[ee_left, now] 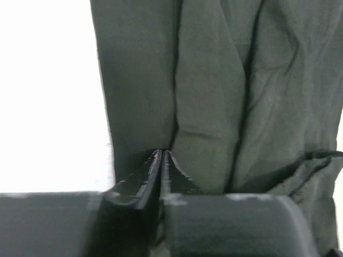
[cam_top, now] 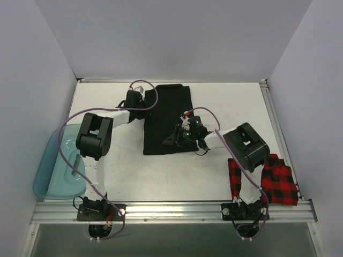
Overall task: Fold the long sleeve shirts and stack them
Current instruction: Fold the shirt
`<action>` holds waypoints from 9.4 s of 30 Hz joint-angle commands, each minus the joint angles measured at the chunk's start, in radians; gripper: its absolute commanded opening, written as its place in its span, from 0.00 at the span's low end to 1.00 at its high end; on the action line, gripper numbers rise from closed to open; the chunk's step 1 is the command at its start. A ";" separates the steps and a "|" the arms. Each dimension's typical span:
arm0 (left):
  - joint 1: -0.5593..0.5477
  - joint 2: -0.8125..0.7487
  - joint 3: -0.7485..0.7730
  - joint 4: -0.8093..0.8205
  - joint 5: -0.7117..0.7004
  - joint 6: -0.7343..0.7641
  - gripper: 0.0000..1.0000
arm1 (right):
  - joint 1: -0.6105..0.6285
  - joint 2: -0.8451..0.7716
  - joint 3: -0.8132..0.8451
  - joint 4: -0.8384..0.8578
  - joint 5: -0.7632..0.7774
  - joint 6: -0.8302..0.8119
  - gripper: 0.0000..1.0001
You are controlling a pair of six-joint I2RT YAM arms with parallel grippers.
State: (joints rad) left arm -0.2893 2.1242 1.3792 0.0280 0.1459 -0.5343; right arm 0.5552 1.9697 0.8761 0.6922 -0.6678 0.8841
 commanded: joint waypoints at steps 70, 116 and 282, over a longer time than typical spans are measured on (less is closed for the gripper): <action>-0.088 -0.230 -0.120 -0.250 -0.285 0.022 0.11 | 0.141 0.112 0.038 0.024 -0.007 0.003 0.39; -0.024 -0.414 -0.198 -0.026 -0.333 -0.026 0.88 | 0.077 -0.142 -0.002 -0.239 -0.038 -0.094 0.41; -0.268 -0.402 -0.401 -0.266 -0.457 -0.105 0.13 | -0.031 0.021 -0.095 0.314 0.062 0.173 0.42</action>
State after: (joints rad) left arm -0.5850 1.7050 0.9558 -0.2646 -0.2802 -0.6254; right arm 0.5308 1.9263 0.8169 0.8116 -0.5926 1.0061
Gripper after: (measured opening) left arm 0.132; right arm 0.415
